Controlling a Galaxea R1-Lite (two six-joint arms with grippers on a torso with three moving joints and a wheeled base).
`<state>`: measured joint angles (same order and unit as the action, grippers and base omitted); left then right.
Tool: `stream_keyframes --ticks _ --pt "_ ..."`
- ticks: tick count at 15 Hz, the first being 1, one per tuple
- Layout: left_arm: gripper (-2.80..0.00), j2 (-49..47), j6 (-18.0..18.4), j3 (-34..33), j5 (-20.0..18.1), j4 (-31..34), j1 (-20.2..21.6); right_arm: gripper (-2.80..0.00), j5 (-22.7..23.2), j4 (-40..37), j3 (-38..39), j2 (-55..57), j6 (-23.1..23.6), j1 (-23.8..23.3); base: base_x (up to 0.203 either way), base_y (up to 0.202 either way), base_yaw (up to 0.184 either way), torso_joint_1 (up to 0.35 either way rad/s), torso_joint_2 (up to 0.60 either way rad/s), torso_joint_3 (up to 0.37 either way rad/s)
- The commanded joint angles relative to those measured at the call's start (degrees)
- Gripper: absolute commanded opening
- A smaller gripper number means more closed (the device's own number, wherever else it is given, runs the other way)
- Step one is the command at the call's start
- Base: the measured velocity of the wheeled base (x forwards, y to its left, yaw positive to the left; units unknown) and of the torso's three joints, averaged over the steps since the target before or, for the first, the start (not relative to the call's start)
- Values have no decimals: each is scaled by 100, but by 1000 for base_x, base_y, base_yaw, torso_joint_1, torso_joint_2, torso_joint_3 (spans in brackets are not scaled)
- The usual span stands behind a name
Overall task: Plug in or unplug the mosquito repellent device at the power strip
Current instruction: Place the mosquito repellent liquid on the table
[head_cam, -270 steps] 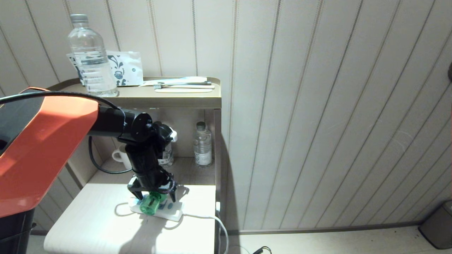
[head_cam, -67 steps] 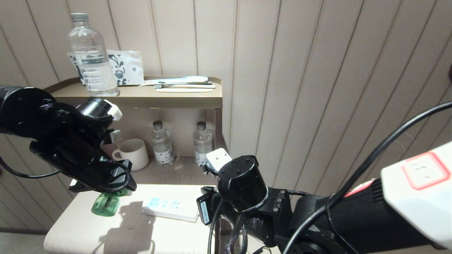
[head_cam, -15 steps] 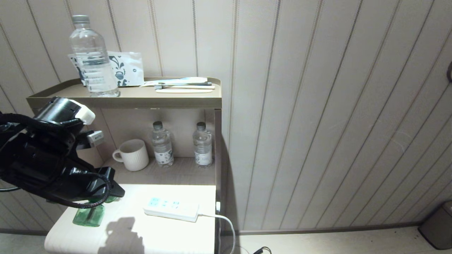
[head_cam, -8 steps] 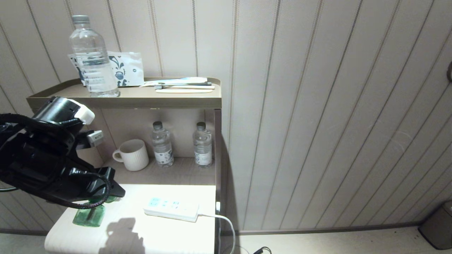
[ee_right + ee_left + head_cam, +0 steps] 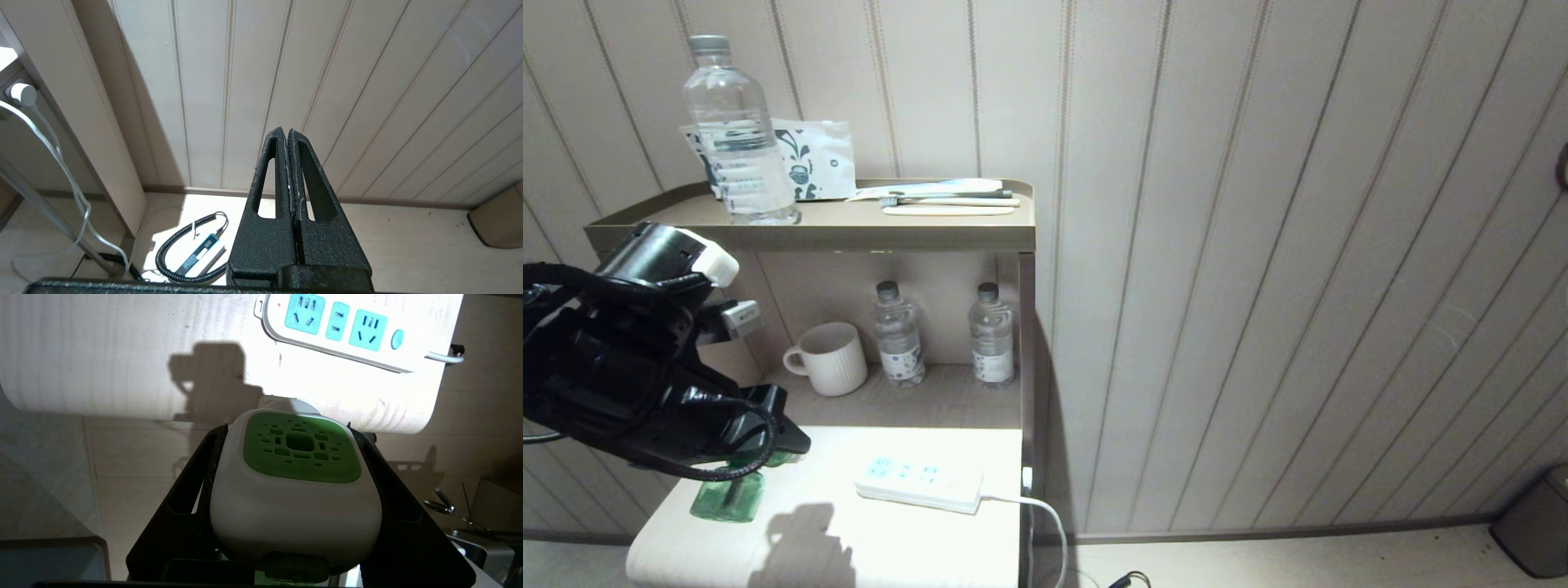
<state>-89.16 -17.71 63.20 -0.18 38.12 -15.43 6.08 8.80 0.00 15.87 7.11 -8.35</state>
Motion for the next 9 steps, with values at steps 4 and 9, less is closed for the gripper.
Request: stream_keyframes --ticks 4,9 --pt "-280 24 -13 -38 1 20 -4 -280 72 30 0 23 -16 -3 0 0 0 0 0 0" --pt "-280 -17 33 -71 1 -112 -4 -280 -235 1 0 4 -113 -6 0 0 0 0 0 0"
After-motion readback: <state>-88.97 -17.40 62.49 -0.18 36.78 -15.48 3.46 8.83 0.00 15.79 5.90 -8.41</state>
